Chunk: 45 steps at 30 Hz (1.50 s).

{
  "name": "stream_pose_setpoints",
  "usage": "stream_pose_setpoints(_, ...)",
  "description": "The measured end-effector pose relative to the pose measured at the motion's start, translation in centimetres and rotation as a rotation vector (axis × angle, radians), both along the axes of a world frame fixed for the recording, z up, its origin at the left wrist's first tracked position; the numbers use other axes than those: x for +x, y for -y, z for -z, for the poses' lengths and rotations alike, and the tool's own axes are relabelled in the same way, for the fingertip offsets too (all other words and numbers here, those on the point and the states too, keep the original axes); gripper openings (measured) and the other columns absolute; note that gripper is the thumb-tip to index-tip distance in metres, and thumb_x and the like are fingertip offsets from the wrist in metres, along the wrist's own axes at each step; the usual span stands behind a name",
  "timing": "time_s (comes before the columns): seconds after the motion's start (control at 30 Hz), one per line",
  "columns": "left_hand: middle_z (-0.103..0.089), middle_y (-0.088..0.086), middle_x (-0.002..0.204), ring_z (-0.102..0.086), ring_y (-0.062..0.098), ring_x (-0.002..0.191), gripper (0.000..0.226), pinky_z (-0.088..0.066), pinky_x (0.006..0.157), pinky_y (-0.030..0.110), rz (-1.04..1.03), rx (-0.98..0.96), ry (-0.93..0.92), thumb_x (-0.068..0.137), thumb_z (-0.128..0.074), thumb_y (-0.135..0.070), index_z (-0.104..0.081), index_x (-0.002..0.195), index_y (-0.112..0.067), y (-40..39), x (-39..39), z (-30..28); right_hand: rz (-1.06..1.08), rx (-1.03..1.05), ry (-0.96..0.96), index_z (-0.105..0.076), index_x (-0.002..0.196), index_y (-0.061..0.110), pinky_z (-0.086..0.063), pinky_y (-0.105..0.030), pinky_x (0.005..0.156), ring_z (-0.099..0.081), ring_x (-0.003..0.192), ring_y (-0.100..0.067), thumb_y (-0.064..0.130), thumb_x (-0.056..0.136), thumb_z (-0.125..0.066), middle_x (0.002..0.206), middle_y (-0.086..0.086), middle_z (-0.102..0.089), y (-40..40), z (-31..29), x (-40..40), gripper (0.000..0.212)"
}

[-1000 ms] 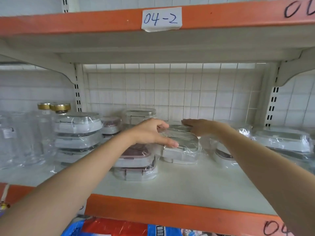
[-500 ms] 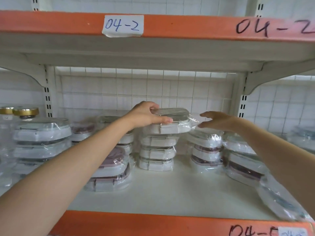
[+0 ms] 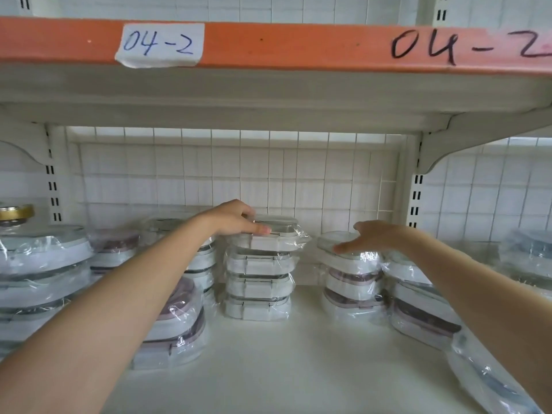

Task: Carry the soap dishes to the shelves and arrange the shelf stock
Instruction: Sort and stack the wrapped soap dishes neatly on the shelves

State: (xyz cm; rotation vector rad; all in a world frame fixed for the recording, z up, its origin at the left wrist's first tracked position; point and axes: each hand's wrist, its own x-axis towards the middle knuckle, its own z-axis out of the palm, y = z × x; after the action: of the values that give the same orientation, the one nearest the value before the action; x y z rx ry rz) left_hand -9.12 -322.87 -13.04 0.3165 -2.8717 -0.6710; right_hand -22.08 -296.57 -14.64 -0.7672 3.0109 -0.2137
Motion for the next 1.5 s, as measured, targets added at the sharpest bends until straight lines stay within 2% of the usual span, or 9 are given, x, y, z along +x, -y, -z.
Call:
stream_pose_setpoints(0.1,-0.045,-0.005,0.095,-0.043,0.014,0.087,0.044,-0.027,0.064,0.021,0.016,-0.031,0.003,0.078,-0.064,-0.063,-0.043,0.084,-0.025,0.0,-0.1,0.2,0.009,0.003,-0.034,-0.047,0.127,0.006,-0.043,-0.028,0.085,-0.053,0.110,-0.023,0.077,0.069,-0.056,0.127,-0.007,-0.054,0.7,0.9,-0.3,0.093)
stream_pose_setpoints(0.2,-0.050,-0.003,0.092,-0.047,0.014,0.082,0.038,-0.032,0.066,0.025,0.029,-0.136,-0.019,0.087,-0.060,-0.054,-0.048,0.088,-0.017,-0.6,0.0,0.3,0.014,0.032,-0.063,-0.052,0.118,0.003,-0.045,-0.027,0.085,-0.055,0.099,-0.021,0.075,0.071,-0.058,0.115,-0.007,-0.059,1.3,1.5,-0.3,0.086)
stream_pose_setpoints(0.4,-0.043,0.002,0.145,-0.038,0.019,0.134,0.058,-0.030,0.110,0.030,0.107,-0.332,-0.158,0.093,-0.058,-0.039,-0.043,0.141,-0.010,-2.4,1.0,0.6,0.006,-0.113,-0.103,-0.056,0.108,0.001,-0.044,-0.028,0.080,-0.053,0.091,-0.020,0.066,0.078,-0.059,0.108,-0.009,-0.060,1.6,1.3,-0.1,0.072)
stream_pose_setpoints(0.57,-0.043,0.000,0.146,-0.036,0.017,0.136,0.055,-0.027,0.111,0.027,0.164,-0.368,-0.231,0.093,-0.058,-0.037,-0.044,0.141,-0.013,-3.2,2.0,0.5,-0.012,-0.157,-0.094,-0.049,0.128,0.000,-0.042,-0.033,0.097,-0.051,0.115,-0.027,0.064,0.078,-0.062,0.127,-0.011,-0.053,1.2,0.4,1.1,0.082)
stream_pose_setpoints(0.8,-0.053,0.005,0.137,-0.047,0.020,0.126,0.048,-0.033,0.103,0.026,0.238,-0.398,-0.360,0.092,-0.059,-0.029,-0.052,0.135,-0.009,-5.1,3.8,1.1,-0.099,0.039,-0.150,-0.049,0.109,0.012,-0.040,-0.026,0.072,-0.047,0.086,-0.016,0.063,0.078,-0.061,0.103,-0.001,-0.049,-1.3,-1.4,5.7,0.061)
stream_pose_setpoints(1.0,-0.057,0.008,0.133,-0.050,0.023,0.125,0.044,-0.031,0.103,0.025,0.284,-0.401,-0.441,0.091,-0.062,-0.026,-0.057,0.130,-0.006,-7.1,5.5,2.9,-0.234,0.032,-0.018,-0.051,0.122,0.013,-0.042,-0.036,0.099,-0.053,0.107,-0.021,0.059,0.079,-0.063,0.117,-0.002,-0.056,-2.2,1.2,11.1,0.064)
stream_pose_setpoints(1.17,-0.061,0.005,0.128,-0.053,0.021,0.122,0.037,-0.032,0.098,0.021,0.299,-0.373,-0.397,0.091,-0.062,-0.025,-0.063,0.123,-0.007,-7.5,6.9,5.1,-0.378,0.005,0.093,-0.047,0.130,0.008,-0.040,-0.040,0.103,-0.053,0.117,-0.025,0.045,0.080,-0.071,0.129,-0.007,-0.055,0.7,5.1,13.5,0.067)
stream_pose_setpoints(1.33,-0.058,0.003,0.132,-0.049,0.018,0.126,0.039,-0.031,0.101,0.022,0.280,-0.357,-0.263,0.093,-0.060,-0.028,-0.060,0.127,-0.009,-6.8,8.4,6.3,-0.470,-0.005,0.229,-0.022,0.149,0.016,-0.025,-0.026,0.110,-0.033,0.136,-0.017,0.043,0.080,-0.071,0.151,0.003,-0.031,2.8,7.8,14.2,0.089)
stream_pose_setpoints(1.5,-0.061,0.003,0.127,-0.053,0.017,0.120,0.035,-0.035,0.098,0.023,0.246,-0.361,-0.233,0.092,-0.061,-0.028,-0.064,0.123,-0.011,-6.1,8.9,6.2,-0.442,0.025,0.259,-0.017,0.151,0.024,-0.017,-0.034,0.117,-0.020,0.143,-0.014,0.053,0.080,-0.068,0.157,0.009,-0.018,2.0,7.5,13.4,0.093)
